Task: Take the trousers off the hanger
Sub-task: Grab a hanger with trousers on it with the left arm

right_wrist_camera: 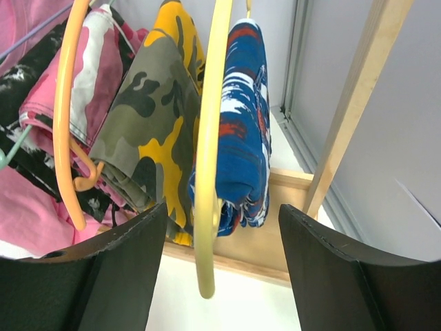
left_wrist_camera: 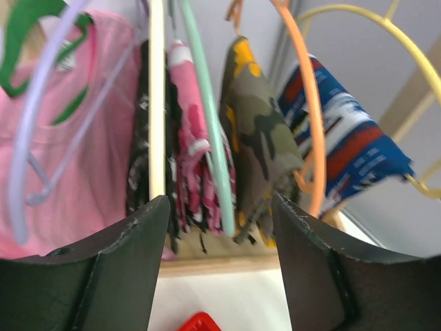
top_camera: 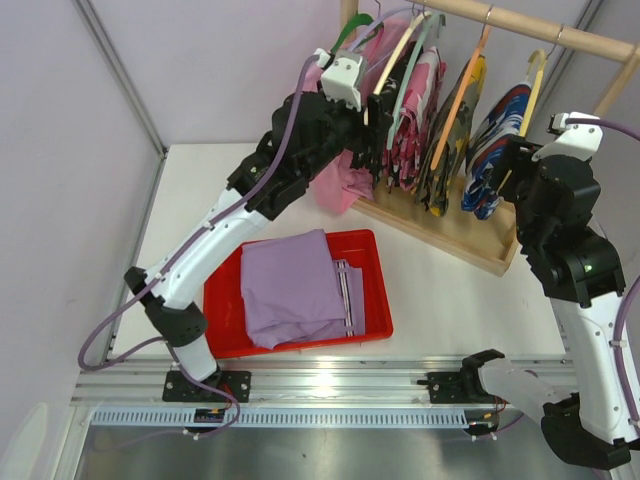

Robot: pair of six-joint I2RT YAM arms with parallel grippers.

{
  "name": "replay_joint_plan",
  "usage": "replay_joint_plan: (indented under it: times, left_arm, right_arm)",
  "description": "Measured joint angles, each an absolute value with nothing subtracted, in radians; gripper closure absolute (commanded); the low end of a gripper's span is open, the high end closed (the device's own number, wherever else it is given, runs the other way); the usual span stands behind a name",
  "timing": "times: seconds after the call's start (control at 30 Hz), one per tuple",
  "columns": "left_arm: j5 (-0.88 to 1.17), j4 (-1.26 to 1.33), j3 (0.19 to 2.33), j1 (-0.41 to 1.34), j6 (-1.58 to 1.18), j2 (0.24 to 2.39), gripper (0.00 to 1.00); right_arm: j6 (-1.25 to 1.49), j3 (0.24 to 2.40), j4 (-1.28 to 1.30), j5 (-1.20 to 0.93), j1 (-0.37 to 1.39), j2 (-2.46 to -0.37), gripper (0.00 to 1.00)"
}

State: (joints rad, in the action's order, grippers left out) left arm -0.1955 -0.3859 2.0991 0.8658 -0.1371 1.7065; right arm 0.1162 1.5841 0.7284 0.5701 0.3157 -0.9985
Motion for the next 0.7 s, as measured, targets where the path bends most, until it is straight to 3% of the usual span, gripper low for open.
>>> replay_joint_plan:
  times: [0.27,0.7]
  left_arm:
    - [-0.295,-0.42,2.258,0.854,-0.062,1.834,0.44]
    - [-0.147,-0.428,2.35,0.748,-0.061,1.951,0.49]
  right_arm:
    - [0.109,1.567,0.737,0.54,0.315,-0.98,0.28]
    - [0.099,1.541,0.735,0.508,0.314,-0.984,0.28]
